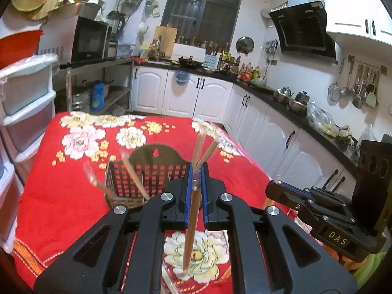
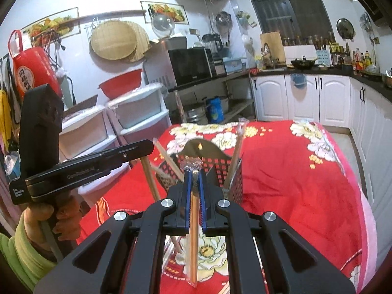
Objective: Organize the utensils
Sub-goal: 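Lift both chopstick pairs and lower them into the grey caddy with both grippers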
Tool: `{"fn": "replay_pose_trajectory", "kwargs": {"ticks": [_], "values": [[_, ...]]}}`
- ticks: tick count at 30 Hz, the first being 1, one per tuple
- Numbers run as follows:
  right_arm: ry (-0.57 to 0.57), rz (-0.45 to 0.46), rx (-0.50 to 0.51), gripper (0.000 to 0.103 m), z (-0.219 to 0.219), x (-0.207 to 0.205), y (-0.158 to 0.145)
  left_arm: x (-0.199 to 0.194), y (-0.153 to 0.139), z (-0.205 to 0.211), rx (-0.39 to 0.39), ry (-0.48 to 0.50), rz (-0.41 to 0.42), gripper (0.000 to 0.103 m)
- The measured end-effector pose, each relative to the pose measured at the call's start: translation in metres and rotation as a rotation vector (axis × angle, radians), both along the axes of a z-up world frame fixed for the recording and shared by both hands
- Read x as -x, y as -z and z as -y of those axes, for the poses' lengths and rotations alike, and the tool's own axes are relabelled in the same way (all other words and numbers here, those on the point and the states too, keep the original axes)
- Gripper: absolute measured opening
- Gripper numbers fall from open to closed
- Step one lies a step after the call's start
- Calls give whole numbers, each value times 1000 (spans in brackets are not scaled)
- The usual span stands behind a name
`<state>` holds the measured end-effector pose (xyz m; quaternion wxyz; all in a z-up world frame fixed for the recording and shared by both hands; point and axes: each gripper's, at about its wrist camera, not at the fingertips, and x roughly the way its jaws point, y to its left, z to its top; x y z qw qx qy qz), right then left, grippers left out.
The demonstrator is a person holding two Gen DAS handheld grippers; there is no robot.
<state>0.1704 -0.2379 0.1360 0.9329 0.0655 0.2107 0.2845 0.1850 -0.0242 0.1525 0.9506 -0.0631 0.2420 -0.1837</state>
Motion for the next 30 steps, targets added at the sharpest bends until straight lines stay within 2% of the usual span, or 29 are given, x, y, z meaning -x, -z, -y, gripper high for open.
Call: {"fn": "replay_pose_trajectory", "kwargs": {"ticks": [11,18,30], "values": [[15,82,-29,6,6,-12,-35,-21,-44,5,-4,-25,93,2],[28,151,-39,6,2,-25,-60,-35,-64,0,2,-75,153,2],[71,267,-52,6,-9,-52,-92,-57,-70,-4,-35,-174,213,2]]}}
